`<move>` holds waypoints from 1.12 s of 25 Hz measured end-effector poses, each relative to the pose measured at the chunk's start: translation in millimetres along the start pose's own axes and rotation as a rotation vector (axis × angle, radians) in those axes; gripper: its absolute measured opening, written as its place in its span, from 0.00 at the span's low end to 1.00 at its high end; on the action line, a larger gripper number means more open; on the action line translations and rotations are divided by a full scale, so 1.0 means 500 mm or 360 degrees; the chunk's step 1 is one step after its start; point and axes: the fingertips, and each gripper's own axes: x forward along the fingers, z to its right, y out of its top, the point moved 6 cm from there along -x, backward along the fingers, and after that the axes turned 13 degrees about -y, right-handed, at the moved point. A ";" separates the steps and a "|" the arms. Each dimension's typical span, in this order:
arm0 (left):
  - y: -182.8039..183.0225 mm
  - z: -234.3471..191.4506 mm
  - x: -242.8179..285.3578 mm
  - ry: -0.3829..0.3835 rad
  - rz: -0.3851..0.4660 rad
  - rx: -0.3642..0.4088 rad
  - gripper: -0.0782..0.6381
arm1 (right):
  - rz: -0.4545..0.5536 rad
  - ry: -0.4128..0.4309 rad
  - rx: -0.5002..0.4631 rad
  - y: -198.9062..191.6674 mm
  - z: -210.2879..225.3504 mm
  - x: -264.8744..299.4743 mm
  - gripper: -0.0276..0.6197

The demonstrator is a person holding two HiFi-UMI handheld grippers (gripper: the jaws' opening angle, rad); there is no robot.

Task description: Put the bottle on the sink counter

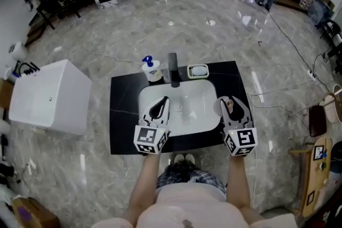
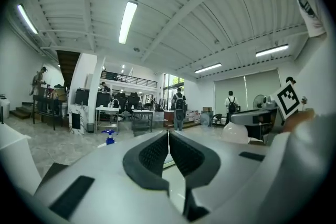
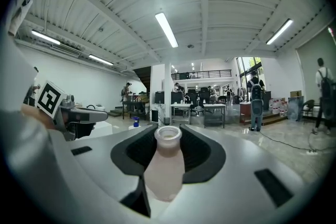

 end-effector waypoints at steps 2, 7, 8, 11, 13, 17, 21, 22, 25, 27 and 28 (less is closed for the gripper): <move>0.003 0.019 0.042 -0.0060 0.0002 -0.0001 0.15 | -0.0004 -0.0043 0.0011 -0.003 0.029 -0.005 0.27; -0.003 0.089 0.176 -0.0293 -0.0012 0.0011 0.15 | -0.0022 -0.0217 0.0026 -0.026 0.119 -0.035 0.27; -0.007 0.107 0.205 -0.0341 -0.0016 0.0014 0.15 | -0.0027 -0.0254 0.0029 -0.034 0.139 -0.040 0.27; -0.024 0.173 0.291 -0.0495 -0.0036 0.0016 0.15 | -0.0045 -0.0380 0.0046 -0.060 0.202 -0.065 0.27; -0.041 0.220 0.342 -0.0604 -0.0056 0.0009 0.15 | -0.0068 -0.0469 0.0058 -0.081 0.240 -0.086 0.27; -0.077 0.296 0.421 -0.0762 -0.0092 -0.0012 0.15 | -0.0103 -0.0592 0.0067 -0.120 0.297 -0.111 0.27; -0.128 0.366 0.484 -0.0866 -0.0137 -0.0021 0.15 | -0.0143 -0.0668 0.0069 -0.175 0.346 -0.125 0.27; -0.143 0.381 0.496 -0.0885 -0.0151 -0.0024 0.15 | -0.0152 -0.0683 0.0075 -0.190 0.354 -0.127 0.27; -0.190 0.421 0.520 -0.0923 -0.0196 -0.0040 0.15 | -0.0186 -0.0724 0.0106 -0.235 0.372 -0.133 0.27; -0.223 0.443 0.528 -0.0933 -0.0229 -0.0061 0.15 | -0.0210 -0.0737 0.0121 -0.267 0.376 -0.135 0.27; -0.239 0.452 0.530 -0.0936 -0.0245 -0.0072 0.15 | -0.0223 -0.0739 0.0123 -0.283 0.377 -0.135 0.27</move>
